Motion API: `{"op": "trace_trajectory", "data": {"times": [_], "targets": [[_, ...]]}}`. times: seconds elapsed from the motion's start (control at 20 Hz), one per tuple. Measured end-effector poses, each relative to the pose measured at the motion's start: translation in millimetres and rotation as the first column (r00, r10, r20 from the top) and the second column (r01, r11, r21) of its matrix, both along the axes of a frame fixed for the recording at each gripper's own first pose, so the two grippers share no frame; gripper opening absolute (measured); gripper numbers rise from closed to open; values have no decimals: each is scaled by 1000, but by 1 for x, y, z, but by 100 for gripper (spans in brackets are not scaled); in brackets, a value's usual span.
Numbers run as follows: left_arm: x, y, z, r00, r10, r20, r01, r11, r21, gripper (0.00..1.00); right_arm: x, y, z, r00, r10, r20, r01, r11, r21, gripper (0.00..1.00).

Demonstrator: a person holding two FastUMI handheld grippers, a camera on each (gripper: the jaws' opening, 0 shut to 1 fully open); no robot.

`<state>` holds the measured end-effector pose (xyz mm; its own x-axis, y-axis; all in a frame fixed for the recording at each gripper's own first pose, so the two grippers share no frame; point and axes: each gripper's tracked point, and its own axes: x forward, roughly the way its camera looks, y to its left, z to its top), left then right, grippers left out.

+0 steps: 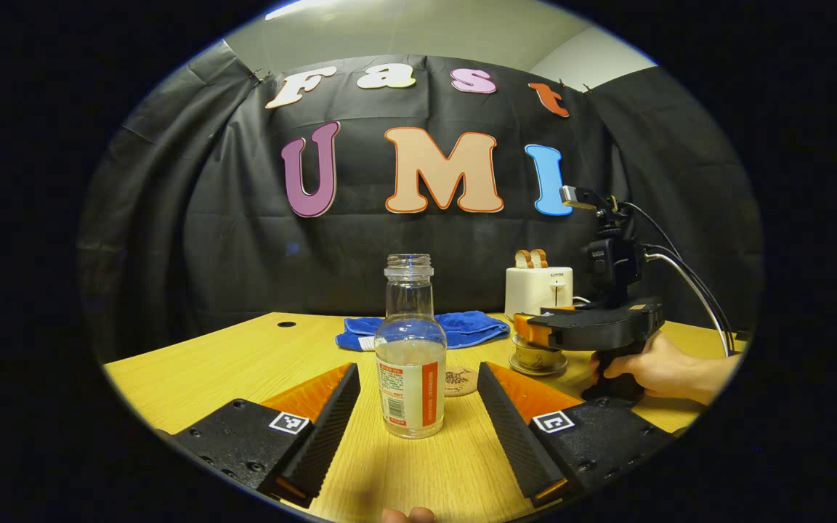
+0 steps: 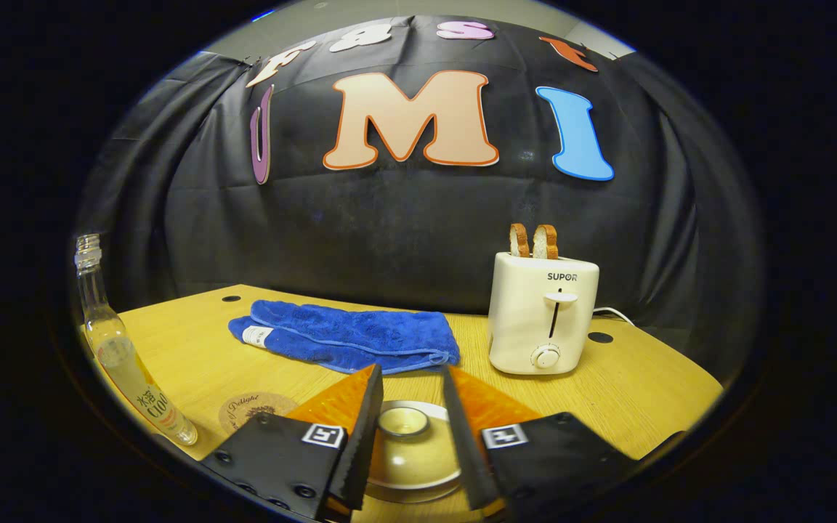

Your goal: Open the teacup lid with one hand, grasp the water bottle and pour water into the teacup with the other hand; after pouring, place the water bottle on the coaster and then close the teacup lid.

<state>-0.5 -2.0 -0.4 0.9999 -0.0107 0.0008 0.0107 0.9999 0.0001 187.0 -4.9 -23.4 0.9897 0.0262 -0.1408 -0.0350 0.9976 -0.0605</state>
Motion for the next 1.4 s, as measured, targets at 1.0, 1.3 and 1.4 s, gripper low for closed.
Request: {"op": "trace_trajectory", "data": {"times": [1.0, 1.3, 1.4], "targets": [[0, 0, 0, 1000, 0, -1, 0, 1000, 0, 95, -5, 8, 10, 997, 45, 58, -46, 999, 8, 31], [0, 0, 0, 1000, 0, -2, 0, 1000, -1, 95, -19, -4, 19, 993, 17, 116, -24, 998, 63, 31], [0, 0, 0, 1000, 0, -2, 0, 1000, -1, 95, -33, -1, 22, 991, 42, 125, -50, 997, 64, 31]]}}
